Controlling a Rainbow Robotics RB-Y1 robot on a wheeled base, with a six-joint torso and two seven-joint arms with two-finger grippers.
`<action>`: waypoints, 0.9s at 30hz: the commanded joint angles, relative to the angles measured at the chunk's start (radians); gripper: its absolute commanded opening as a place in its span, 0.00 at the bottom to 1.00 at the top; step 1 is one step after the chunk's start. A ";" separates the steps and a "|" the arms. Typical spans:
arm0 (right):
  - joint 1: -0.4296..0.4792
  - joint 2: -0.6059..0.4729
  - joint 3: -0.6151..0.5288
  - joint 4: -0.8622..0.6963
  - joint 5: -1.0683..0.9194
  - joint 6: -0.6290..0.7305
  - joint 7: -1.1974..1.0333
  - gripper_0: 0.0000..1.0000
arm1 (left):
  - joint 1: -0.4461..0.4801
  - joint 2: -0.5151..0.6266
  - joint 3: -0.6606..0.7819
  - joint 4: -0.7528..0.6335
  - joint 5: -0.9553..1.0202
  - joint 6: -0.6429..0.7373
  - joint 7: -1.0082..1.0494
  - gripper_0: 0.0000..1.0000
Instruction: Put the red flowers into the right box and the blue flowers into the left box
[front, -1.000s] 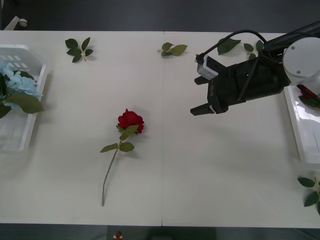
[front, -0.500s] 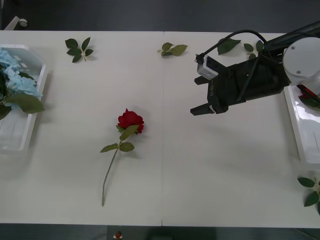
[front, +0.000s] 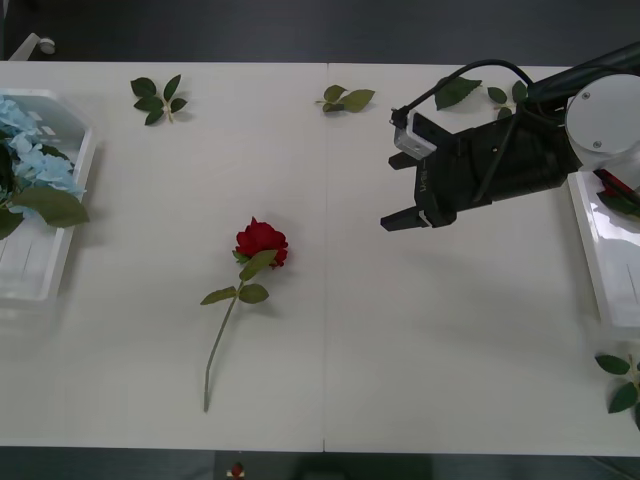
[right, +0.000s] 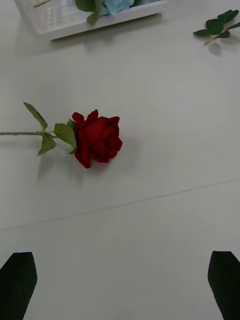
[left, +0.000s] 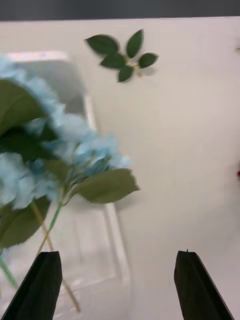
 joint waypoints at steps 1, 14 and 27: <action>-0.039 -0.015 0.004 -0.032 -0.009 -0.002 0.035 1.00 | -0.101 0.008 -0.167 -0.093 0.037 0.014 0.141 0.79; -0.039 -0.015 0.004 -0.032 -0.009 -0.002 0.035 1.00 | -0.045 -0.240 -0.557 -0.260 -0.233 -0.230 0.294 1.00; -0.039 -0.015 0.004 -0.032 -0.009 -0.002 0.035 1.00 | -0.053 -0.435 -0.771 -0.264 -0.572 -0.365 0.279 1.00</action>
